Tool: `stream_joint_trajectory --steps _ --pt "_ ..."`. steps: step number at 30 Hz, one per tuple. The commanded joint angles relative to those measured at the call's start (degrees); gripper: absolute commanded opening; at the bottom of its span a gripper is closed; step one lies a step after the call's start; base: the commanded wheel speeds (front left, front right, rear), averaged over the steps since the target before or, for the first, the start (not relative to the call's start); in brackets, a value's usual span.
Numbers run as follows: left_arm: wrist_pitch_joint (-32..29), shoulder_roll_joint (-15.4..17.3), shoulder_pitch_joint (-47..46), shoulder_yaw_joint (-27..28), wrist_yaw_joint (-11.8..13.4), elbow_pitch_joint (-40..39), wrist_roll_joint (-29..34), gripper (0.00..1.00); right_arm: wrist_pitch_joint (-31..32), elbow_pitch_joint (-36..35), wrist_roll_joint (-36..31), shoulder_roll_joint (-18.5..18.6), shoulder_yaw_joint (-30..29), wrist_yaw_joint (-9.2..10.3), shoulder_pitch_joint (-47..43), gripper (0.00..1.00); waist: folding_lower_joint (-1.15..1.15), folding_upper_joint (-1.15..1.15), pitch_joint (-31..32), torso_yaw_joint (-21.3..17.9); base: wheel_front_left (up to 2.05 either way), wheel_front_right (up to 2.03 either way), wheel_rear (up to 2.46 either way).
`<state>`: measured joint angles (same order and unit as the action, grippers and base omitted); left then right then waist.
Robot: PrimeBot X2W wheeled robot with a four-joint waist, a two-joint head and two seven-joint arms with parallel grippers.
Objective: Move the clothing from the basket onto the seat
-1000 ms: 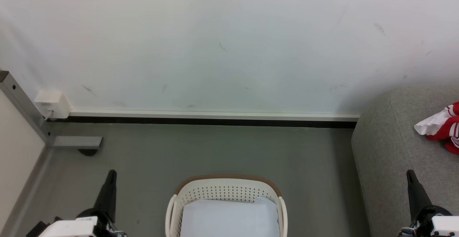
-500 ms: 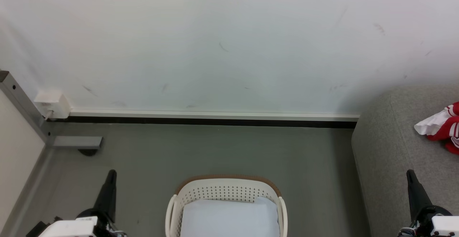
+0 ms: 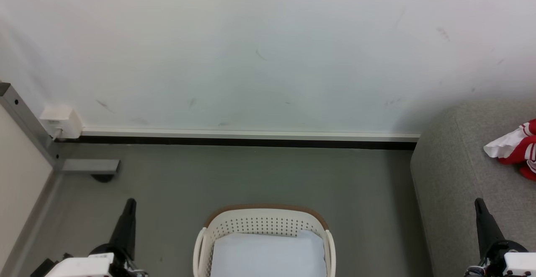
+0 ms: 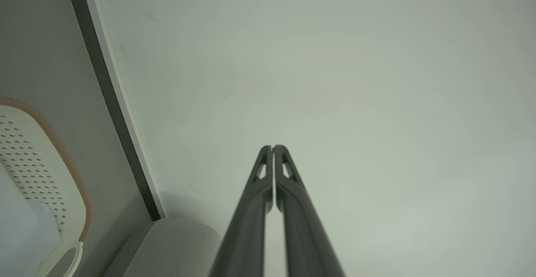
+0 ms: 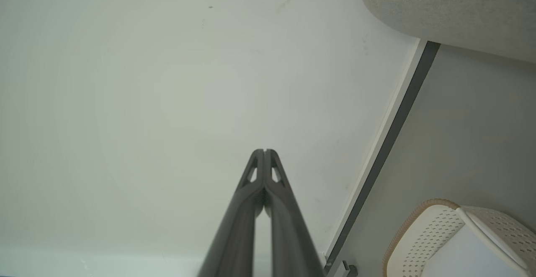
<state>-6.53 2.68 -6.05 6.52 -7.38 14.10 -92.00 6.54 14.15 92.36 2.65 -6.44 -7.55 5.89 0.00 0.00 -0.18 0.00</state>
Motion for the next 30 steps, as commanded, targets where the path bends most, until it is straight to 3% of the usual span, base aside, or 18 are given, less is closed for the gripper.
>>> stream_joint_trajectory --steps 1,30 --pt "-0.2 0.4 -0.4 0.2 -0.3 -0.2 -0.8 0.0 0.2 -0.3 0.1 0.4 -0.2 0.12 0.7 0.0 0.0 0.0 0.0 0.0 0.0 0.0 0.0" --pt "-0.2 0.4 -0.4 0.2 -0.3 -0.2 -0.8 0.0 0.2 -0.3 0.1 0.4 -0.2 0.12 0.7 0.0 0.0 0.0 0.0 0.0 0.0 0.0 0.0"
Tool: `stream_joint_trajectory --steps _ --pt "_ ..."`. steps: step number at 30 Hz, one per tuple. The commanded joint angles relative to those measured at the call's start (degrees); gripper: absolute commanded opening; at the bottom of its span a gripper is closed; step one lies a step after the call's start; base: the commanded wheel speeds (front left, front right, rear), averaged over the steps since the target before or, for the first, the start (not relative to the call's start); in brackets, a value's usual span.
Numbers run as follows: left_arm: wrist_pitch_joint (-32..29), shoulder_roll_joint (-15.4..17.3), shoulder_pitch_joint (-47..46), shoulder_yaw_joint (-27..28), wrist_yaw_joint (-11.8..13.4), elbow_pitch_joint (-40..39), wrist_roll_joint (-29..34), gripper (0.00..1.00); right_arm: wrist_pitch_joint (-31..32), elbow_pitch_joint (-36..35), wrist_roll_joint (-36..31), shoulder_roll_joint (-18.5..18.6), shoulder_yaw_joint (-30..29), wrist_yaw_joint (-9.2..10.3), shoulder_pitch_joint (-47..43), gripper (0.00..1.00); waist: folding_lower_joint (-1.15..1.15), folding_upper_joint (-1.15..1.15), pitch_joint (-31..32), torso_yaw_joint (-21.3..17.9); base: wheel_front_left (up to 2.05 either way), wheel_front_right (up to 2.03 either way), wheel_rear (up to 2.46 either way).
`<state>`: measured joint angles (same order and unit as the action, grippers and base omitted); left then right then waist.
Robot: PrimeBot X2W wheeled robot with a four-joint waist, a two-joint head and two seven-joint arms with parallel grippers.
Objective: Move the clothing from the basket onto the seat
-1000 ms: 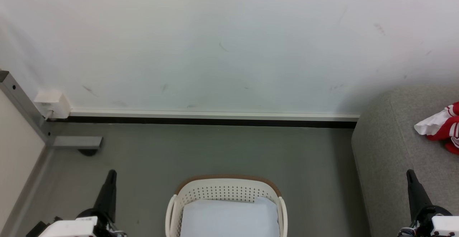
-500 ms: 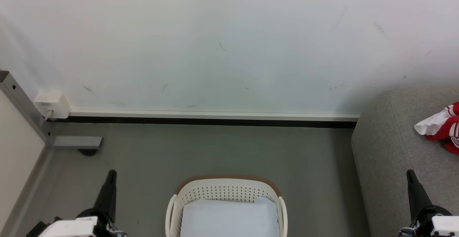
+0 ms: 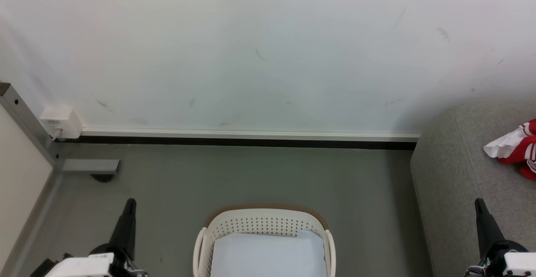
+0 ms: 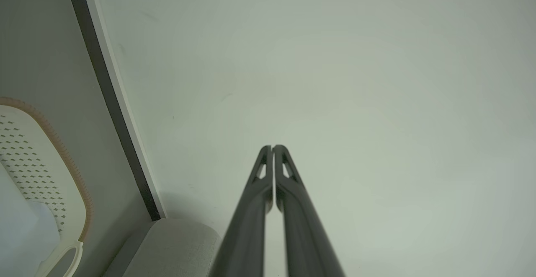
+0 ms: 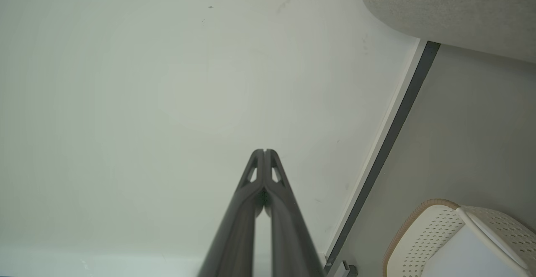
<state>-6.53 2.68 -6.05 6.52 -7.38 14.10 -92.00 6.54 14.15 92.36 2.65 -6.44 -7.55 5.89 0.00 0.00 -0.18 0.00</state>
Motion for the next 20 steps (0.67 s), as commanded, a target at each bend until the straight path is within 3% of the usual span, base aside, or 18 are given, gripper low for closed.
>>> stream_joint_trajectory --steps 1,20 --pt "-0.2 0.4 -0.4 0.2 -0.3 -0.2 -0.8 0.0 0.2 -0.3 0.1 0.4 -0.2 0.12 0.7 0.0 0.0 0.0 0.0 0.0 0.0 0.0 0.0" --pt "-0.2 0.4 -0.4 0.2 -0.3 -0.2 -0.8 0.0 0.2 -0.3 0.1 0.4 -0.2 0.12 0.7 0.0 0.0 0.0 0.0 0.0 0.0 0.0 0.0"
